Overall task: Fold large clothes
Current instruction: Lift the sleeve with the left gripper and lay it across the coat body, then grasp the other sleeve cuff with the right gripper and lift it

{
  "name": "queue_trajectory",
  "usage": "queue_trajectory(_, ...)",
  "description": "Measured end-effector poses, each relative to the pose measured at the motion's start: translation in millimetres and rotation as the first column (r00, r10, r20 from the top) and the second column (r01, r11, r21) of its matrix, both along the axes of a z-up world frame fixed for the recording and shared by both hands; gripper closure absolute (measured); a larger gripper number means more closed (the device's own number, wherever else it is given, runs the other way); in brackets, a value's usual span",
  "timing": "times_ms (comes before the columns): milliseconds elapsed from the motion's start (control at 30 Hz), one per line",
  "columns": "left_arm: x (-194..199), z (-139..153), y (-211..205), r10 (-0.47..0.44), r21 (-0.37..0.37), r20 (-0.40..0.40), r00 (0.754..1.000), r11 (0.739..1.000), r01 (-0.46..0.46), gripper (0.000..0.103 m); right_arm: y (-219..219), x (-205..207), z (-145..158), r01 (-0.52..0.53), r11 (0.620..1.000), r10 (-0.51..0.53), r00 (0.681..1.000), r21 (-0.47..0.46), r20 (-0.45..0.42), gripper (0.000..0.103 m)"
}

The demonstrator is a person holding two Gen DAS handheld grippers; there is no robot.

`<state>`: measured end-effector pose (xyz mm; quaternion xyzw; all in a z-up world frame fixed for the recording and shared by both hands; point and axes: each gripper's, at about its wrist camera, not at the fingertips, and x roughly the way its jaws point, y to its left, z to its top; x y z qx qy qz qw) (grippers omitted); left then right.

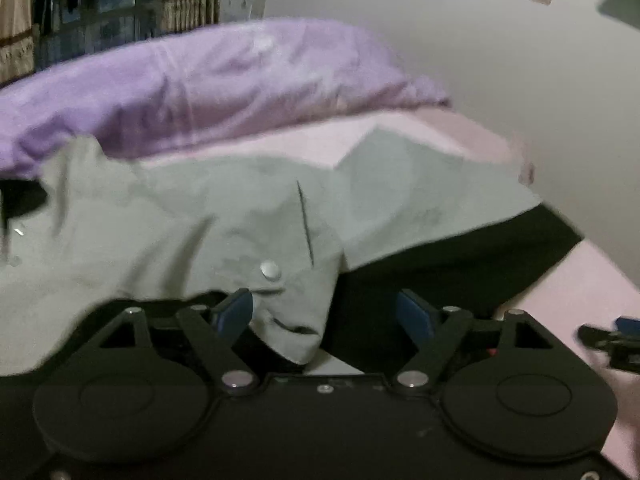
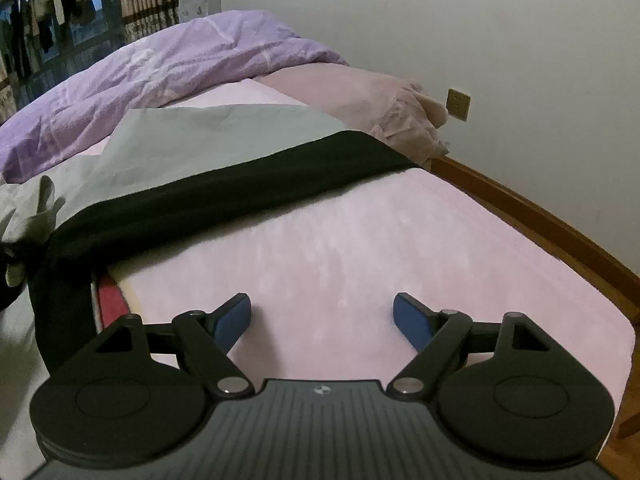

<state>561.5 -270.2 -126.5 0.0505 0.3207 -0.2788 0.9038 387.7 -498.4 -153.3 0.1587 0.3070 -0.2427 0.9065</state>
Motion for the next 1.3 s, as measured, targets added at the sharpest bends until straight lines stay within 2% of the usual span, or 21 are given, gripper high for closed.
queue_trajectory(33, -9, 11, 9, -0.008, -0.01, 0.01, 1.0, 1.0, 0.008, 0.022, -1, -1, 0, 0.0, 1.0, 0.0, 1.0, 0.005, 0.002, 0.008)
queue_trajectory(100, -30, 27, 33, 0.007, -0.011, 0.039, 0.999, 1.0, -0.007, 0.005, -4, -4, 1, -0.009, 1.0, 0.009, 1.0, 0.013, 0.015, 0.008)
queue_trajectory(167, -55, 37, 65, 0.044, 0.024, 0.063, 0.997, 0.999, -0.046, 0.002, -15, -11, 3, -0.021, 0.999, 0.019, 0.998, 0.038, 0.063, 0.008)
queue_trajectory(267, -90, 37, 128, 0.116, 0.08, 0.068, 0.991, 0.989, -0.121, 0.002, -64, -16, -2, -0.009, 0.979, -0.023, 0.988, 0.202, 0.154, 0.008)
queue_trajectory(400, -127, 21, 211, 0.305, 0.108, -0.015, 0.952, 0.947, -0.301, 0.002, -143, 5, -2, -0.059, 0.925, -0.024, 0.977, 0.376, 0.213, 0.006)
queue_trajectory(500, -150, 10, 247, 0.426, 0.159, -0.007, 0.905, 0.893, -0.42, 0.002, -201, 29, -1, -0.053, 0.843, -0.099, 0.963, 0.536, 0.252, 0.004)
queue_trajectory(600, -150, -2, 260, 0.489, 0.183, -0.04, 0.871, 0.861, -0.475, 0.002, -253, 64, -17, 0.062, 0.704, -0.194, 0.975, 0.707, 0.108, 0.004)
queue_trajectory(667, -148, -6, 266, 0.511, 0.18, -0.058, 0.858, 0.851, -0.494, 0.002, -282, 89, -52, 0.137, 0.536, -0.216, 0.976, 0.833, -0.021, 0.004)
queue_trajectory(733, -150, -5, 269, 0.526, 0.172, -0.062, 0.848, 0.843, -0.51, 0.002, -297, 106, -96, 0.1, 0.316, -0.235, 0.972, 0.944, -0.025, 0.013)
queue_trajectory(767, -150, -5, 270, 0.53, 0.168, -0.064, 0.846, 0.841, -0.514, 0.002, -299, 109, -113, 0.107, 0.22, -0.268, 0.962, 0.97, -0.046, 0.053)
queue_trajectory(800, -150, -4, 270, 0.533, 0.167, -0.063, 0.844, 0.839, -0.517, 0.002, -298, 109, -128, 0.116, 0.141, -0.315, 0.947, 0.983, -0.066, 0.082)
queue_trajectory(833, -152, -2, 270, 0.534, 0.171, -0.059, 0.843, 0.838, -0.518, 0.002, -296, 109, -134, 0.101, 0.106, -0.363, 0.93, 0.989, -0.056, 0.099)
queue_trajectory(867, -152, -1, 268, 0.53, 0.179, -0.051, 0.847, 0.839, -0.514, 0.002, -294, 107, -128, 0.059, 0.139, -0.4, 0.917, 0.989, 0.001, 0.102)
queue_trajectory(933, -158, 1, 269, 0.528, 0.186, -0.025, 0.849, 0.837, -0.515, 0.002, -290, 106, -90, -0.1, 0.339, -0.413, 0.878, 0.935, 0.244, 0.103)
queue_trajectory(1000, -168, 2, 274, 0.529, 0.183, -0.022, 0.848, 0.836, -0.517, 0.002, -276, 100, -41, -0.178, 0.54, -0.343, 0.846, 0.822, 0.408, 0.103)
queue_trajectory(1033, -167, 2, 274, 0.529, 0.177, -0.024, 0.848, 0.837, -0.517, 0.002, -266, 97, -14, -0.211, 0.623, -0.283, 0.837, 0.753, 0.468, 0.103)
queue_trajectory(1067, -168, -1, 274, 0.527, 0.175, -0.027, 0.849, 0.839, -0.515, 0.002, -257, 93, 7, -0.247, 0.668, -0.235, 0.825, 0.701, 0.515, 0.103)
queue_trajectory(1133, -167, -2, 272, 0.514, 0.172, -0.025, 0.857, 0.847, -0.503, 0.002, -238, 87, 41, -0.333, 0.694, -0.148, 0.802, 0.638, 0.579, 0.103)
queue_trajectory(1200, -169, -2, 269, 0.504, 0.175, -0.03, 0.863, 0.853, -0.491, 0.002, -225, 85, 62, -0.332, 0.698, -0.081, 0.843, 0.634, 0.532, 0.097)
queue_trajectory(1267, -171, -2, 266, 0.477, 0.172, -0.031, 0.879, 0.868, -0.465, 0.002, -217, 79, 60, -0.234, 0.691, -0.108, 0.902, 0.684, 0.418, 0.054)
queue_trajectory(1300, -172, -2, 264, 0.468, 0.17, -0.032, 0.883, 0.873, -0.456, 0.002, -216, 75, 53, -0.172, 0.665, -0.14, 0.927, 0.727, 0.348, 0.045)
